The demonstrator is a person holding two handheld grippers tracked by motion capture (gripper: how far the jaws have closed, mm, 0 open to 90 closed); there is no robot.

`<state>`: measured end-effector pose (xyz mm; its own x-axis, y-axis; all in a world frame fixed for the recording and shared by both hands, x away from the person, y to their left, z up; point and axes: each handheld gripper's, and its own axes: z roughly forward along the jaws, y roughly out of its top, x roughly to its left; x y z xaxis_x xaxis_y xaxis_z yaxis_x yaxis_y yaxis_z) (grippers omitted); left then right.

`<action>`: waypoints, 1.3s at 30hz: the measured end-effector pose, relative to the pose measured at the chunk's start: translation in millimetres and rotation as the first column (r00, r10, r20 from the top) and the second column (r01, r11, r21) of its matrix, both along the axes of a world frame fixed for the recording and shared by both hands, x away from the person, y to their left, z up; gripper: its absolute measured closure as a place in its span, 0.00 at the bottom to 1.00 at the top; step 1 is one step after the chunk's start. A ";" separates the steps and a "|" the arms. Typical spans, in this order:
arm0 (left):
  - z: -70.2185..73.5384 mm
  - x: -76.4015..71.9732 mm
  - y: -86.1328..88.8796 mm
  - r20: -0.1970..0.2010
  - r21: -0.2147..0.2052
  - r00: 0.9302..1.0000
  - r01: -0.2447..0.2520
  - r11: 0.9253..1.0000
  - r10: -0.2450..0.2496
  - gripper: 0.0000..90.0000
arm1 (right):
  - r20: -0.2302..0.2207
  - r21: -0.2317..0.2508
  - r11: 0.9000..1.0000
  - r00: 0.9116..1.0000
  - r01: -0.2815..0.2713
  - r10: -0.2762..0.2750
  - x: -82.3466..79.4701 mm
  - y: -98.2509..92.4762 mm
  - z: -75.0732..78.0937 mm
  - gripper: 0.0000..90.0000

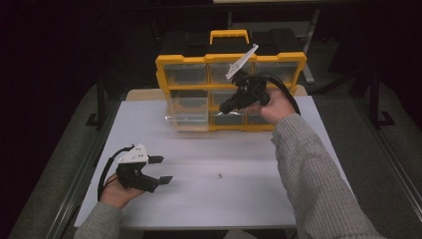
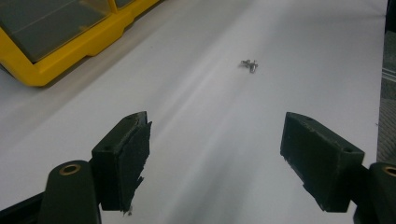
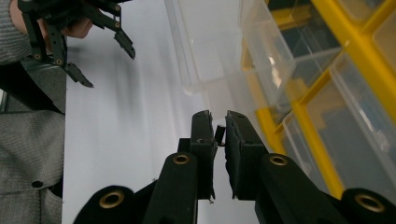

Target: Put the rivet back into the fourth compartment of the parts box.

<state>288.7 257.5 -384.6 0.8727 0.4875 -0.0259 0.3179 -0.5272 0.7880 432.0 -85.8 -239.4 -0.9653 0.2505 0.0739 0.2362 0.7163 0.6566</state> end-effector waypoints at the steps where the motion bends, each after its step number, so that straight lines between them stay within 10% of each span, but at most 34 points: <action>1: 0.0 0.0 0.2 -0.001 -0.001 1.000 -0.002 1.000 0.002 0.26 | 0.004 0.001 1.000 1.000 -0.005 0.005 0.8 2.5 2.6 0.89; 23: -0.2 0.5 0.9 0.003 0.004 1.000 0.005 1.000 -0.005 0.26 | 0.036 -0.009 0.998 0.997 -0.066 0.066 14.5 56.7 23.4 0.90; 39: -0.6 -0.8 -0.6 -0.010 -0.007 1.000 0.002 1.000 -0.002 0.26 | 0.009 -0.034 0.997 0.997 -0.071 0.072 23.7 85.0 4.9 0.89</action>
